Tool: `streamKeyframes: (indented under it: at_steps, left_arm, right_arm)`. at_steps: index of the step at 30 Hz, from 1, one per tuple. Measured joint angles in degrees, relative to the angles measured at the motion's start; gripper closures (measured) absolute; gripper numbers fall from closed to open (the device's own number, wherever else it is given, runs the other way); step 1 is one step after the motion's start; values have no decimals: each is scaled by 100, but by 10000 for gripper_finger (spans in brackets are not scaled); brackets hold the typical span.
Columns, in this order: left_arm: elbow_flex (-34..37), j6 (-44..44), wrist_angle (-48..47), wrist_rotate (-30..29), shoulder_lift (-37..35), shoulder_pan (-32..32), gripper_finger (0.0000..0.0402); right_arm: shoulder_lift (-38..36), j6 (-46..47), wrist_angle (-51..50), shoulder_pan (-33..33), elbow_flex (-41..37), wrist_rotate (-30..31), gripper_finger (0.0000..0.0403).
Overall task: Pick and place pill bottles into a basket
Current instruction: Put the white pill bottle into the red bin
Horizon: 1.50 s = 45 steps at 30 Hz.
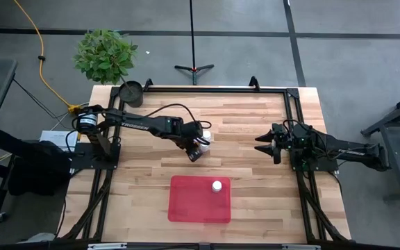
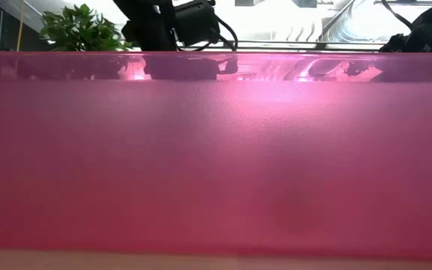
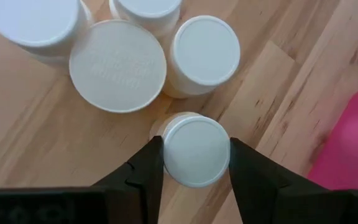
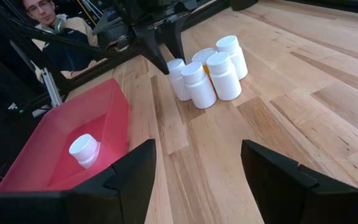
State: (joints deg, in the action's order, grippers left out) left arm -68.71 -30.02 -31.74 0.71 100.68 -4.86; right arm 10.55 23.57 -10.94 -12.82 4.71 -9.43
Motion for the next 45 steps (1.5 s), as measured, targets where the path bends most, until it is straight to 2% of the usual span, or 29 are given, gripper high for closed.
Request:
streamKeyframes:
  at_steps: [19,28,39,45]
  left_arm:
    - [-10,623,-379,99,-90,0,219]
    - [-606,1273,-1245,-574,-82,2,219]
    - [-1453,1815,-2148,-1036,-83,2,219]
    - [-1779,1842,-2569,-1093,-83,2,219]
  right_arm:
    - [0,63,0,0,0,-17,176]
    - [0,115,-2,-2,0,-15,176]
    - [-2,238,-4,-2,-2,-4,176]
    - [-1,260,-4,-1,-2,-4,176]
